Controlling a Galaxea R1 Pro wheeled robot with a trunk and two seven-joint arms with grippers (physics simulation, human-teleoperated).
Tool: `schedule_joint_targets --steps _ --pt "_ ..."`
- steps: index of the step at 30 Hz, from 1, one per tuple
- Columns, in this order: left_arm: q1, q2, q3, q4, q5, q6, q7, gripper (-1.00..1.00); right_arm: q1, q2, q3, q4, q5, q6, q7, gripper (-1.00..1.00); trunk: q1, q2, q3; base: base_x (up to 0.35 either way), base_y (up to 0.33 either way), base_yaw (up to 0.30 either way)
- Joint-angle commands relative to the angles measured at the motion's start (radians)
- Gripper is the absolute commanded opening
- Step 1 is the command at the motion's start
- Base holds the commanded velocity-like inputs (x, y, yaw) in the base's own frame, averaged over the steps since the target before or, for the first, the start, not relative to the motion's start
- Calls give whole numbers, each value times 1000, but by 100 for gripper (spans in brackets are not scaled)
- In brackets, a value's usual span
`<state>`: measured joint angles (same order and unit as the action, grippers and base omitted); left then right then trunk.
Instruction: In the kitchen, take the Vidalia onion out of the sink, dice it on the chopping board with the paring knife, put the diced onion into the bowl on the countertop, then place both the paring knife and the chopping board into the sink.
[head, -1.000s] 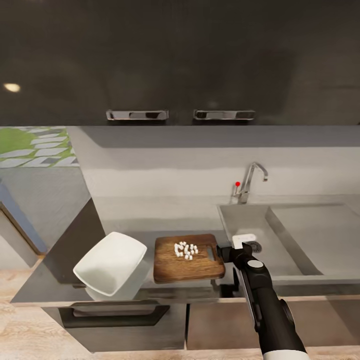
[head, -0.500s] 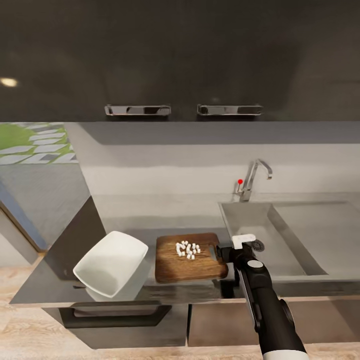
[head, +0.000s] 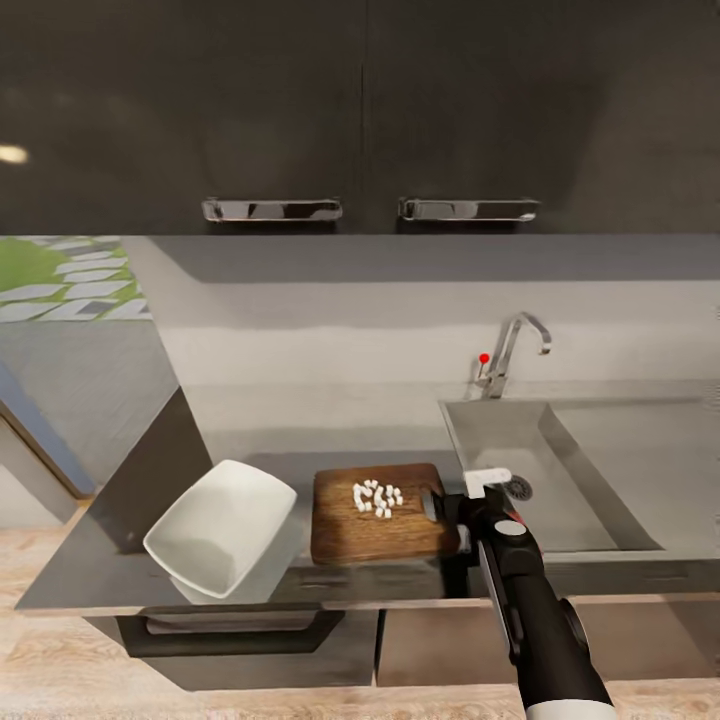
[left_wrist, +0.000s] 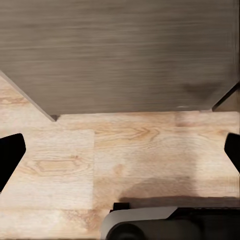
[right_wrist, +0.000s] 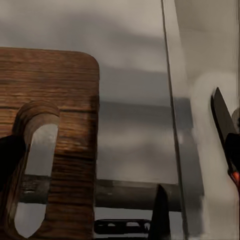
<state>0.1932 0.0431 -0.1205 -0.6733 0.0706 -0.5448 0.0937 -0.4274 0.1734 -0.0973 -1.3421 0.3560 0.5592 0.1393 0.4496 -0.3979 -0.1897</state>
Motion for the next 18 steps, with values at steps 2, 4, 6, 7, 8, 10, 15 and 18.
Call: schedule_joint_targets --steps 2,4,6,7,8,10,15,18 --pt "0 1 -8 -2 7 -2 9 100 -1 1 -2 -1 11 4 9 100 0 -2 -5 -46 -78 0" --pt "0 1 -8 -2 8 -1 9 100 -1 1 -2 -1 11 4 9 100 0 -2 -8 -15 -26 0" --pt "0 1 -8 -2 8 -1 9 100 -1 1 -2 -1 11 4 9 100 0 -2 -11 -4 -7 0" --pt "0 1 -8 -2 8 -1 10 100 -1 1 -2 -1 11 4 9 100 0 -2 -13 -2 -3 0" --pt "0 1 -8 -2 8 -1 10 100 -1 1 -2 -1 11 4 9 100 0 -2 -14 -1 -2 0" --pt "0 1 -8 -2 8 -1 9 100 -1 1 -2 -1 11 4 9 100 0 -2 -18 0 0 0" --pt "0 1 -8 -2 8 -1 9 100 -1 1 -2 -1 11 4 9 100 0 -2 -25 0 14 0" --pt "0 1 -8 -2 8 -1 9 100 -1 1 -2 -1 11 4 9 100 0 -2 -30 0 2 0"
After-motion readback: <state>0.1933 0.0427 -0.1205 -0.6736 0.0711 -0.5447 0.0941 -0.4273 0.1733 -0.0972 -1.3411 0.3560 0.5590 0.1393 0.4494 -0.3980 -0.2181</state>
